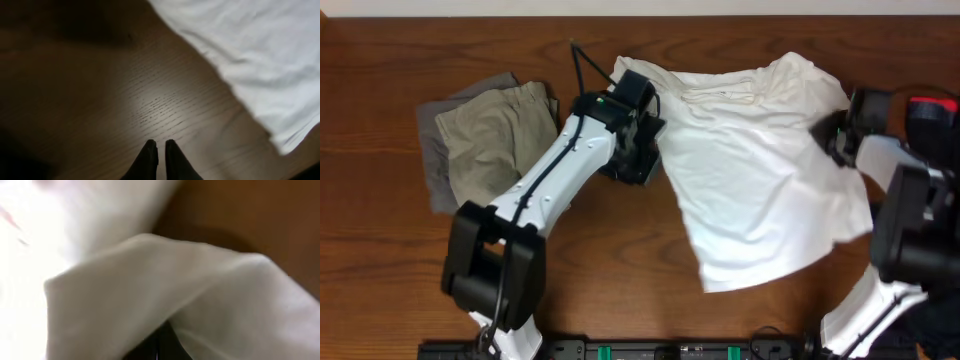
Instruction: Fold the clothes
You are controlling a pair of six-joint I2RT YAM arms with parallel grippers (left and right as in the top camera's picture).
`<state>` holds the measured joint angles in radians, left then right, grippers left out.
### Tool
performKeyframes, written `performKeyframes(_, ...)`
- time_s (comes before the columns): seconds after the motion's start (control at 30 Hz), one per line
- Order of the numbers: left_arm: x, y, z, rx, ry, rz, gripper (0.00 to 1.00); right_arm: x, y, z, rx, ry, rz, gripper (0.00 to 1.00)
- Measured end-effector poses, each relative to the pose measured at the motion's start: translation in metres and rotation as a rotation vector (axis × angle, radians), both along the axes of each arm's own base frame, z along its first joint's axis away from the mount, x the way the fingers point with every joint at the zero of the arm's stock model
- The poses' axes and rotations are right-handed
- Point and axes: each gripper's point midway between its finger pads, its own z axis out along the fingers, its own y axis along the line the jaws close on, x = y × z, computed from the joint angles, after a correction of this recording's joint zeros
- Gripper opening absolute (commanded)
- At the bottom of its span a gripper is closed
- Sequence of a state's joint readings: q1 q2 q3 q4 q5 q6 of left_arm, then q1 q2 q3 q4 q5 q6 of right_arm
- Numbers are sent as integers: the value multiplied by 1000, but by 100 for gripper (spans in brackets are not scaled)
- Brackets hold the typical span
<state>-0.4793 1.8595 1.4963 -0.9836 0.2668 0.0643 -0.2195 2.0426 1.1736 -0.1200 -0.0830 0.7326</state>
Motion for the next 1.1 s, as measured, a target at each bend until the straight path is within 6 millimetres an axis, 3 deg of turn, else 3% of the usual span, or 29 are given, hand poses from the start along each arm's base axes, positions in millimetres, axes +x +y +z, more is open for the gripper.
performKeyframes(0.17,3,-1,17,-27,-51,2,41,53,3,5,33,-40,121,4)
performKeyframes(0.33,15,0,20,-23,-101,13,54,58,10,22,52,67,230,40)
performKeyframes(0.4,22,4,20,-7,-128,29,62,59,10,42,42,82,283,45)
performKeyframes(0.53,45,16,23,14,-206,79,67,54,3,91,33,72,362,47)
performKeyframes(0.7,75,34,30,9,-291,164,67,19,7,157,33,45,463,49)
performKeyframes(0.8,88,51,33,-1,-302,260,67,-7,34,182,32,69,575,50)
performKeyframes(0.9,95,70,33,-2,-295,360,67,-22,79,184,30,93,761,50)
performKeyframes(1.03,101,88,33,3,-288,441,67,-37,155,150,9,134,1020,38)
performKeyframes(1.1,100,93,32,6,-277,462,67,-46,192,123,-8,151,1125,20)
